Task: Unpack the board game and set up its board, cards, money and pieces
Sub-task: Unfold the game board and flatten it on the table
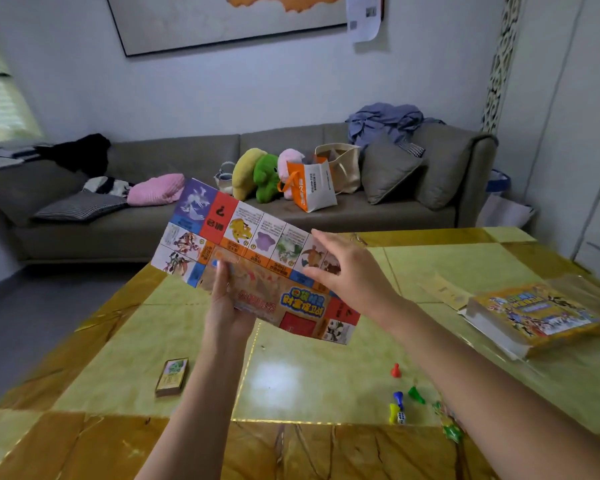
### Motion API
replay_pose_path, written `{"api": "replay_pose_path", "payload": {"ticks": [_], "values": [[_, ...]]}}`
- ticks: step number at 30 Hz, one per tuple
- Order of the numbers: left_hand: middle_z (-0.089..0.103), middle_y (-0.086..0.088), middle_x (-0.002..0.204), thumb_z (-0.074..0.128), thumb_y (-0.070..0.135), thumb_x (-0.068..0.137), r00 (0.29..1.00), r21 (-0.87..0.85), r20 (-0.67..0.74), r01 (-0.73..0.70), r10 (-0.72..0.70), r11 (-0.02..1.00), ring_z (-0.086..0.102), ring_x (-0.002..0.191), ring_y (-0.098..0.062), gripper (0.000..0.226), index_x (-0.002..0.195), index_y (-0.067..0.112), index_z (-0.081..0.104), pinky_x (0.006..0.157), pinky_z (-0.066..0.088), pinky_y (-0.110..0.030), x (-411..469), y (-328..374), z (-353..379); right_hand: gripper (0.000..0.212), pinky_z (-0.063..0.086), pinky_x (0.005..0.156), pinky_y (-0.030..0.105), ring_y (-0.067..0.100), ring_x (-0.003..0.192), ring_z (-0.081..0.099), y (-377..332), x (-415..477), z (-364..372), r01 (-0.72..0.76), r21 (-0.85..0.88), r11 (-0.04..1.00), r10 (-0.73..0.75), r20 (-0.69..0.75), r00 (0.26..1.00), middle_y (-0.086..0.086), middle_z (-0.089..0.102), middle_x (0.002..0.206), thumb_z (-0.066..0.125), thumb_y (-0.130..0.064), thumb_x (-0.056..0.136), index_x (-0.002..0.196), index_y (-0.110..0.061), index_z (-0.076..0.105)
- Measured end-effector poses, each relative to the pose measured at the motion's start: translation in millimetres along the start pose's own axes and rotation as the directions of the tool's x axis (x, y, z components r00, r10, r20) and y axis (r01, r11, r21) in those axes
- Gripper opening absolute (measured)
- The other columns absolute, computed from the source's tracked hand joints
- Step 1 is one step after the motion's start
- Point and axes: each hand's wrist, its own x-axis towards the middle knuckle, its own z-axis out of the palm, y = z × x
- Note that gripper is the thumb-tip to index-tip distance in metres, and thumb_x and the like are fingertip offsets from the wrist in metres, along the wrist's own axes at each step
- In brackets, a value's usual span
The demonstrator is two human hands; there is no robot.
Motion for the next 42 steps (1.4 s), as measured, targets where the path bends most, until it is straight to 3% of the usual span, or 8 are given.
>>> {"api": "replay_pose_path", "payload": {"ticks": [7,12,17,21,24,31,36,42], "values": [[0.072,-0.003,0.106,0.061,0.032,0.090,0.963,-0.006,-0.238,-0.131,0.126,0.991,0.070,0.093,-0.020,0.020,0.105,0.019,0.065,0.088,0.053,-0.044,-9,12,11,0.036,0.052,0.075,0.016,0.009,0.088,0.064,-13,-3,-4,0.104,0.072,0.992,-0.093,-0.139,0.986,0.000,0.069,0.102,0.073,-0.026,0.082,0.112,-0.010,0.064],[0.069,-0.007,0.116,0.065,0.038,0.086,0.930,-0.033,-0.341,-0.159,0.139,0.987,0.070,0.096,-0.020,0.046,0.123,0.013,0.060,0.080,0.056,-0.040,-4,19,14,0.053,0.057,0.073,0.027,0.015,0.086,0.068,-31,2,2,0.247,-0.036,0.968,-0.249,-0.143,0.958,0.006,0.070,0.106,0.067,-0.014,0.087,0.137,-0.005,0.048],[0.066,-0.001,0.099,0.058,0.061,0.082,0.924,0.440,-0.339,-0.010,0.177,0.898,0.063,0.088,-0.015,0.067,0.126,0.011,0.052,0.077,0.047,-0.036,-4,20,26,0.042,0.057,0.062,0.035,0.018,0.068,0.068,-48,6,16,0.210,0.000,0.978,-0.207,-0.141,0.968,0.007,0.075,0.091,0.062,-0.006,0.087,0.128,-0.013,0.059],[0.064,-0.013,0.116,0.057,0.078,0.056,0.978,0.571,-0.210,0.103,0.023,0.814,0.064,0.100,-0.025,0.098,0.133,0.019,0.048,0.067,0.055,-0.037,-13,17,22,0.036,0.052,0.087,0.032,0.016,0.102,0.065,-66,7,27,0.039,0.253,0.967,-0.077,0.142,0.987,0.000,0.068,0.119,0.050,-0.027,0.097,0.133,-0.023,0.055],[0.064,-0.005,0.120,0.052,0.073,0.065,0.991,0.601,-0.129,0.100,-0.028,0.793,0.061,0.110,-0.024,0.076,0.129,0.032,0.051,0.072,0.055,-0.037,-18,17,11,0.047,0.029,0.113,0.027,0.004,0.133,0.039,-71,11,24,-0.343,0.569,0.747,-0.026,0.540,0.841,-0.015,0.040,0.147,0.038,-0.046,0.099,0.145,-0.034,0.036],[0.070,-0.009,0.106,0.040,0.083,0.058,0.961,0.710,-0.163,0.273,-0.225,0.650,0.070,0.090,-0.023,0.081,0.111,0.025,0.059,0.061,0.055,-0.033,-32,20,14,0.063,0.034,0.112,0.038,0.005,0.129,0.045,-56,10,35,-0.441,0.626,0.643,-0.052,0.610,0.791,-0.015,0.048,0.141,0.053,-0.065,0.082,0.140,-0.045,0.039],[0.065,-0.008,0.104,0.036,0.083,0.069,0.930,0.832,-0.263,0.353,-0.256,0.427,0.060,0.096,-0.027,0.086,0.118,0.015,0.057,0.100,0.043,-0.052,-33,20,13,0.062,0.037,0.108,0.053,0.027,0.124,0.053,-41,4,38,-0.608,0.635,0.476,0.082,0.656,0.750,0.000,0.061,0.129,0.057,-0.071,0.077,0.129,-0.038,0.055],[0.059,0.004,0.117,0.047,0.066,0.084,0.964,0.893,-0.169,0.238,-0.204,0.383,0.057,0.087,-0.006,0.054,0.128,0.036,0.044,0.066,0.045,-0.023,-40,4,25,0.070,0.053,0.091,0.047,0.040,0.109,0.060,-38,-9,51,-0.737,0.654,0.170,0.209,0.707,0.675,0.025,0.062,0.120,0.035,-0.063,0.090,0.122,-0.007,0.059]]}}
